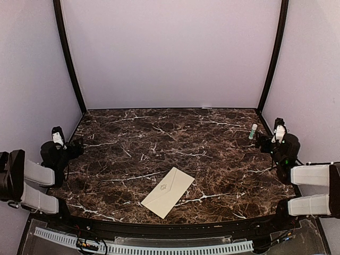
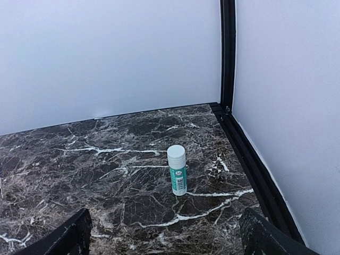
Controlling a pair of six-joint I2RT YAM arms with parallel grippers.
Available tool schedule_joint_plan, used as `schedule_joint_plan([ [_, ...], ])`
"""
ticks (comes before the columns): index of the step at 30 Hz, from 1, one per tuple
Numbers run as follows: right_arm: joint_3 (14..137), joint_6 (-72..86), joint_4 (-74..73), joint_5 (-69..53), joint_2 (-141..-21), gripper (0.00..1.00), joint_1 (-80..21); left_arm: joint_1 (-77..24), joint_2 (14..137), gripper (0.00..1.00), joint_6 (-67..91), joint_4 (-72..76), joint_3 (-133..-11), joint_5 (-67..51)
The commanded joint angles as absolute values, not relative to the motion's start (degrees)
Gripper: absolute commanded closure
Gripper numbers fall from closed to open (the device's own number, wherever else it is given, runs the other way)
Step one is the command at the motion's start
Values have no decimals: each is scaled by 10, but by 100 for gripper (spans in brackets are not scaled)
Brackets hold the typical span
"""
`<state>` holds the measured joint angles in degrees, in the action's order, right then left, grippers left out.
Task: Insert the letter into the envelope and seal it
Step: Reset both arms
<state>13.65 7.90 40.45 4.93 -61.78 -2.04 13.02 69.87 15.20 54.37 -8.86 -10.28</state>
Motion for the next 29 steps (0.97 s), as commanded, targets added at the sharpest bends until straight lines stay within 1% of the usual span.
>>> schedule_joint_plan([
  [1,103,64,591,60,-680,6,-17,132,792,8,104,777,-80,-151],
  [2,97,63,619,58,-697,6,-17,131,811,7,109,825,-80,-166],
  [3,93,62,645,55,-714,6,-17,131,839,6,107,835,-84,-179],
  [6,96,48,679,60,-754,6,-16,114,866,4,79,852,-90,-209],
  [9,110,38,674,65,-771,6,-15,76,885,2,23,861,-83,-175],
  [10,112,35,678,66,-775,6,-15,57,902,2,17,891,-89,-169],
  [11,109,31,689,67,-780,6,-15,50,909,1,10,857,-96,-161],
  [13,82,23,773,65,-815,5,-15,47,894,1,15,799,-124,-126],
  [14,70,18,840,57,-848,4,-15,45,904,1,17,809,-124,-117],
  [15,65,15,875,42,-871,4,-15,45,901,1,19,809,-121,-114],
  [18,72,13,867,38,-884,1,-15,41,901,1,17,791,-131,-103],
  [29,77,7,855,24,-884,1,-15,36,901,1,11,786,-134,-101],
])
